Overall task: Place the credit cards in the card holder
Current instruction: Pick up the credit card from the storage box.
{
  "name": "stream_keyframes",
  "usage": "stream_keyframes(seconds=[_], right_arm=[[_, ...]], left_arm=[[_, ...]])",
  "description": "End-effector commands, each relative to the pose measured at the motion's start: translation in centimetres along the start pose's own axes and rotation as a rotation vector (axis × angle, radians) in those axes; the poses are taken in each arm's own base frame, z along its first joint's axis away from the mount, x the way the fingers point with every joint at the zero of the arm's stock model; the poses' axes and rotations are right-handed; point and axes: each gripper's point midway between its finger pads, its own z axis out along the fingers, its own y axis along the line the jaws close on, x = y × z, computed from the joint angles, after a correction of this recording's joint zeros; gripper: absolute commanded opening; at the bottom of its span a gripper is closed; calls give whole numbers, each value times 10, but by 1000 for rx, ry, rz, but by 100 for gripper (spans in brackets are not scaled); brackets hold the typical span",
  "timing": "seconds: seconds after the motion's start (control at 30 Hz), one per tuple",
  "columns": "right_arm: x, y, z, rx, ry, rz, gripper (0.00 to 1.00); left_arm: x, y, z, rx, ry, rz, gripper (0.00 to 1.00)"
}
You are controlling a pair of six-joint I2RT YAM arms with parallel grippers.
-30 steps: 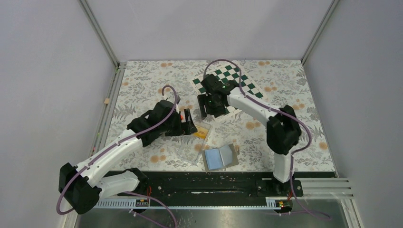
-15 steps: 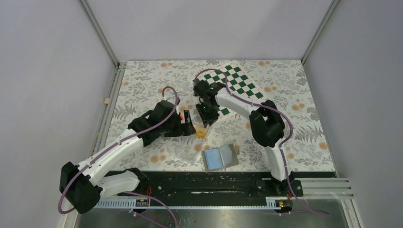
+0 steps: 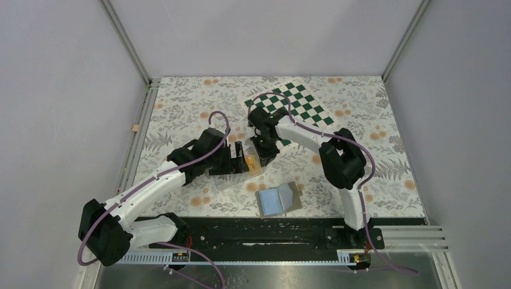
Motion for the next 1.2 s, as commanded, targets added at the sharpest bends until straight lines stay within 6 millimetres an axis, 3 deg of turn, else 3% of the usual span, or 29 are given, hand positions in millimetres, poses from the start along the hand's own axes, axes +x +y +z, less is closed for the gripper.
stream_keyframes(seconds=[0.0, 0.3, 0.53, 0.73, 0.97, 1.17], right_arm=[[21, 25, -14, -80, 3, 10, 16], [41, 60, -3, -175, 19, 26, 20], [41, 89, -14, -339, -19, 81, 34], [46, 115, -23, -495, -20, 126, 35], [54, 116, -26, -539, -41, 171, 35], [44, 99, -30, -418, -112, 175, 38]], left_arm=[[-3, 4, 7, -17, -21, -25, 87], [-12, 18, 10, -49, -40, -50, 82], [3, 29, 27, -14, 14, -116, 62], [16, 42, 35, -42, 55, -159, 57], [23, 53, 37, -76, 63, -179, 57], [37, 61, 50, -84, 101, -205, 55]])
